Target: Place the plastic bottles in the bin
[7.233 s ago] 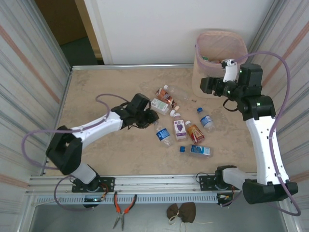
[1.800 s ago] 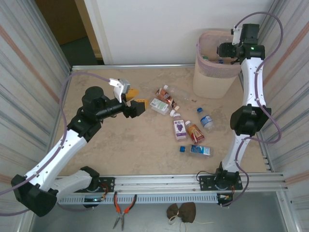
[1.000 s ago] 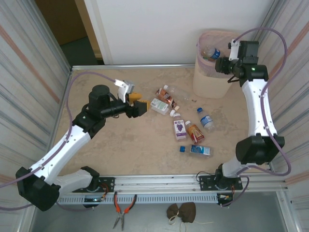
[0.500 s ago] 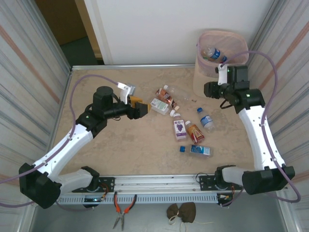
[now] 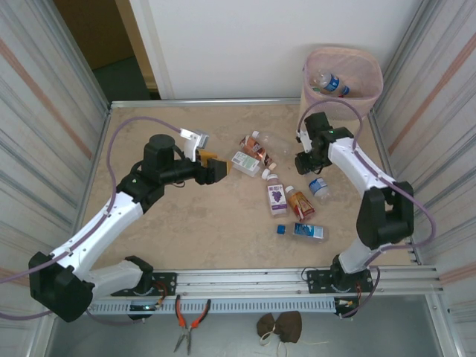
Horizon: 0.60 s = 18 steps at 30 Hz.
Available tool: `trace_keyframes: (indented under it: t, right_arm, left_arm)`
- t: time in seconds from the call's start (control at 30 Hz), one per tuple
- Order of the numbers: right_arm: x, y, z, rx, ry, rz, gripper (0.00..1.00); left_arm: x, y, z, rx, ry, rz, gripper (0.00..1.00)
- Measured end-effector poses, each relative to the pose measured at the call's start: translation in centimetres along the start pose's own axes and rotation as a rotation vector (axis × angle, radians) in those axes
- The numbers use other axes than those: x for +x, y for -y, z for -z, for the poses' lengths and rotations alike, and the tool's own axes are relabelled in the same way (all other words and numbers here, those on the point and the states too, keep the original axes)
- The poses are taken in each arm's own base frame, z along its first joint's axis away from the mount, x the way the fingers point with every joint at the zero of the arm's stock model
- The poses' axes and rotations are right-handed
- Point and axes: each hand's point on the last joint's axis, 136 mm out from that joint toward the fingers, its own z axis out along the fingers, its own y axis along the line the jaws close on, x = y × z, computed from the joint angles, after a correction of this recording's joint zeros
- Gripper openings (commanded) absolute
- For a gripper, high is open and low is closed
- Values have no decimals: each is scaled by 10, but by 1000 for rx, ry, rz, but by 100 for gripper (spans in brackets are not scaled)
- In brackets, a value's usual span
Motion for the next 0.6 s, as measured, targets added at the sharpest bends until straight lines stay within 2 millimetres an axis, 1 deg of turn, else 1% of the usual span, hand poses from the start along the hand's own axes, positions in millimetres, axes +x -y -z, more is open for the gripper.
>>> trace_keyframes:
  t: [0.13,0.3,0.47,0.6]
  right_arm:
    - [-2,3,-28,25,-62,26,54]
    - [-15,5,-55,57,-94,48,53]
    - [-23,5,-76,95,-126,90,53]
    - [-21,9,-89,127,-160,117,52]
  left_arm:
    - [-2,-7,1,-26,9,6,76]
    - [-6,-17,4,-55,23,14,76]
    - [-7,-22,6,-68,29,19,76]
    - [-7,-30,4,-82,28,31,76]
